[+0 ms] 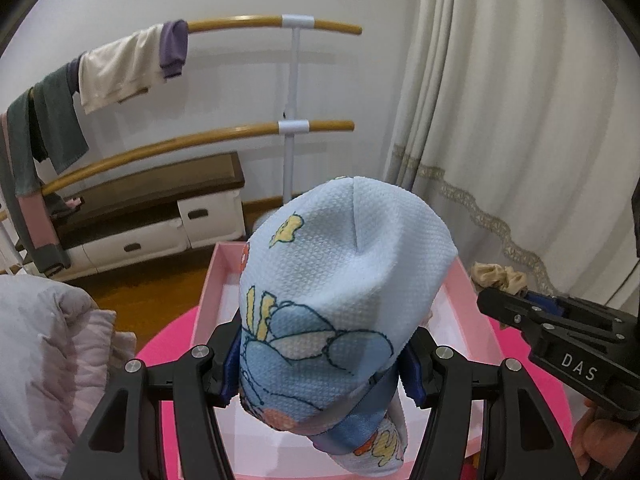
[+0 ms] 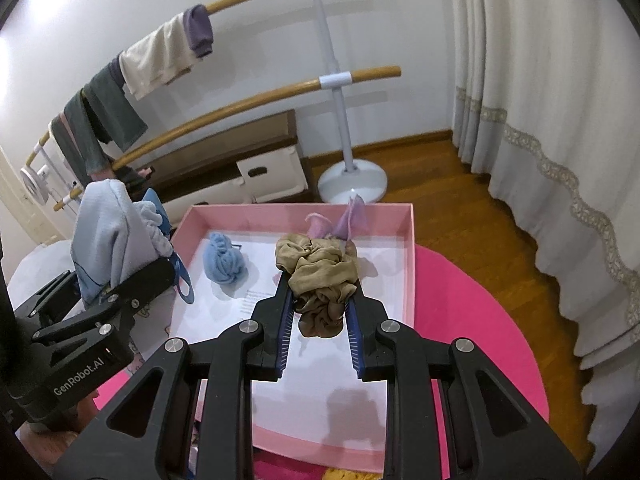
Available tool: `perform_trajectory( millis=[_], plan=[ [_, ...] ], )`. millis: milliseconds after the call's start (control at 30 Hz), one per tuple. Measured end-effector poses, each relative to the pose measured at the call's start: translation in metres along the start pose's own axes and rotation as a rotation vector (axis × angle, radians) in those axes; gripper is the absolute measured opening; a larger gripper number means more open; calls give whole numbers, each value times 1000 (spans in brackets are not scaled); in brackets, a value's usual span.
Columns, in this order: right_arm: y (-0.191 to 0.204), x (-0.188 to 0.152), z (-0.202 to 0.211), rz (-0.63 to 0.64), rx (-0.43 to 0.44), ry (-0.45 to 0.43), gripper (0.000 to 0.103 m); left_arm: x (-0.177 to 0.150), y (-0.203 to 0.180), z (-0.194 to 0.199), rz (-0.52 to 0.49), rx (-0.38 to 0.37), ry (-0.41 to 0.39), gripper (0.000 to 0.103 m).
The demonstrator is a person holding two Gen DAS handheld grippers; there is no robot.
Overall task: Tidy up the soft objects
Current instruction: 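Lift both items over the pink box and open both tools to drop them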
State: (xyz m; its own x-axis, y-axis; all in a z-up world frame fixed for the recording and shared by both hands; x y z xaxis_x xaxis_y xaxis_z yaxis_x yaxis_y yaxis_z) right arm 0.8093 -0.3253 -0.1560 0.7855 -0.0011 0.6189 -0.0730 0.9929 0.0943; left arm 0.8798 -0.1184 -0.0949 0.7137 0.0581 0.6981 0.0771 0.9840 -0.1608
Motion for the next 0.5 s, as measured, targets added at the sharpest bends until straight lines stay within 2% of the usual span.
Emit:
perform_trajectory(
  millis=[367,467,500],
  plan=[
    [-9,-6,-33,-20,-9,83,24,30,-11,-79,-24,-1,141,64],
    [-12,-8,-41,-31,-15,104,33,40,-11,-94,-24,16,161,67],
    [-14,-9,-42,-38,-15,106,36,43,-10,-98,-23,23,160,72]
  ],
)
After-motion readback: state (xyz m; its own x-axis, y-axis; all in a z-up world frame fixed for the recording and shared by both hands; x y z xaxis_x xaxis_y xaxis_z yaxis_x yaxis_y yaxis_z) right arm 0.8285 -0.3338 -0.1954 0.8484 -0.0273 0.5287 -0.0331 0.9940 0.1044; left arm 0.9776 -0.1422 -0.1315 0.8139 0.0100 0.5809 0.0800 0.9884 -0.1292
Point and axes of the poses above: each gripper's, at about its wrist camera, not at the fingertips, and z roughly against the way its jaws point, y to its left, x to its top, the point moved 2 cm from there along -z, roughly the way its jaws point, and after that the axes turned 4 degrees about z, right-handed, at the moved point
